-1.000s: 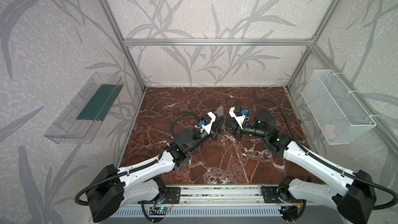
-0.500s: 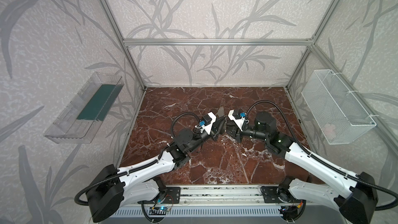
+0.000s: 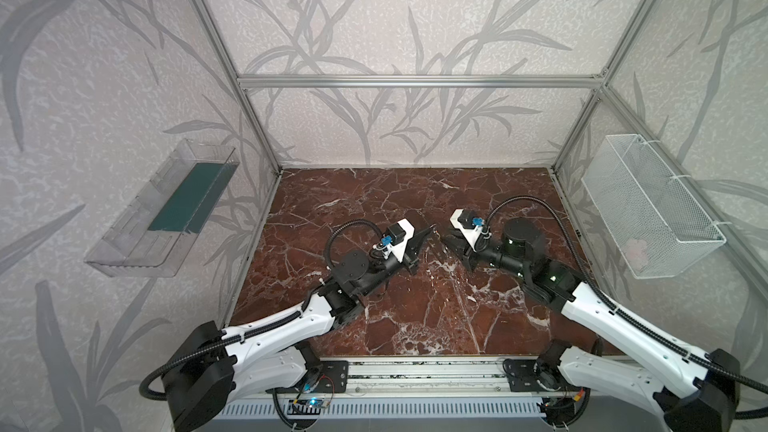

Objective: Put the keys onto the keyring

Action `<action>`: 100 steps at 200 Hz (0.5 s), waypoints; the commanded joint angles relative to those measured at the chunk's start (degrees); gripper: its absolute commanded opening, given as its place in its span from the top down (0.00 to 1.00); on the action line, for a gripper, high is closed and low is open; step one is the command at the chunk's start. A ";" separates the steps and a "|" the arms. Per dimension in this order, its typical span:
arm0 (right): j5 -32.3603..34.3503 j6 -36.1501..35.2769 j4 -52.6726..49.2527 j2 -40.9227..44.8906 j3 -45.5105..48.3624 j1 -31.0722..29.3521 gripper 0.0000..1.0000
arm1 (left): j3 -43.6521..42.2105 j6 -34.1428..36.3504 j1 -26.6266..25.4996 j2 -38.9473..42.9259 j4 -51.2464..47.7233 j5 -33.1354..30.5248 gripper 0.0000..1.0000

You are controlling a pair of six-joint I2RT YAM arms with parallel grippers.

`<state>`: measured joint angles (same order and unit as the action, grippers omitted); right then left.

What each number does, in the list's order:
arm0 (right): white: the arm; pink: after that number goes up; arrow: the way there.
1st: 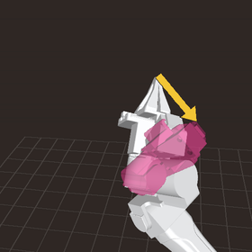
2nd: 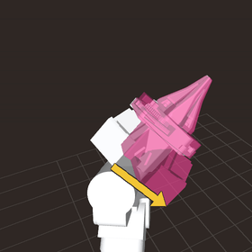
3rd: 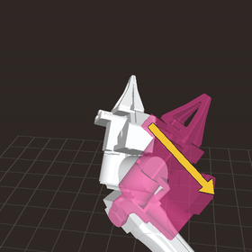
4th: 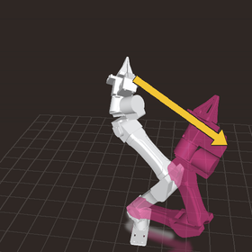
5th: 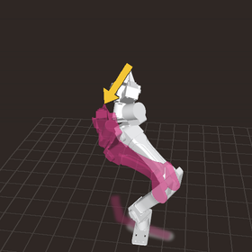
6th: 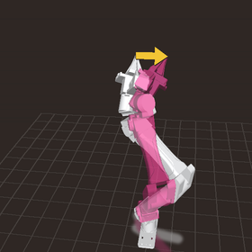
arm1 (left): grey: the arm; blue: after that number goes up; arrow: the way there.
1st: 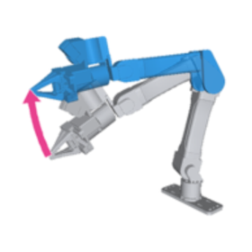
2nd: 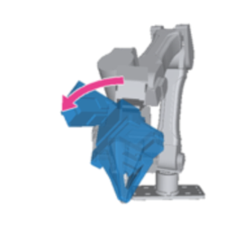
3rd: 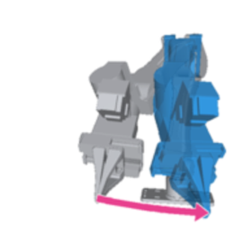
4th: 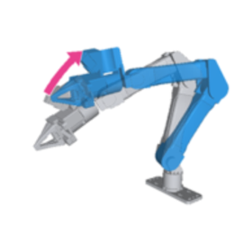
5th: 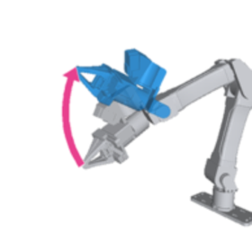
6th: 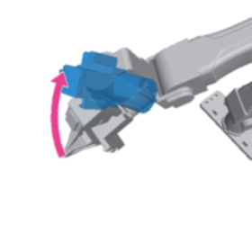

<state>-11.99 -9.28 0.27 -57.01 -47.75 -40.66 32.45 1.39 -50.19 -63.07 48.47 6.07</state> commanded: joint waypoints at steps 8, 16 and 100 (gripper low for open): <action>1.06 2.16 3.75 2.26 -0.94 0.98 0.71 | -0.71 -0.86 -0.04 1.71 2.54 0.50 1.00; 0.19 2.65 4.23 2.26 -1.11 1.03 0.71 | -0.72 -0.86 0.01 1.77 2.63 0.53 1.00; -8.23 6.92 9.06 -0.37 -1.91 1.02 0.69 | -0.63 -0.95 0.01 1.58 2.21 1.28 1.00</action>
<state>-16.97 -4.45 6.02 -56.82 -47.83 -39.75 32.40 1.30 -50.19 -62.96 48.45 6.35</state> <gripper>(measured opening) 0.309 0.048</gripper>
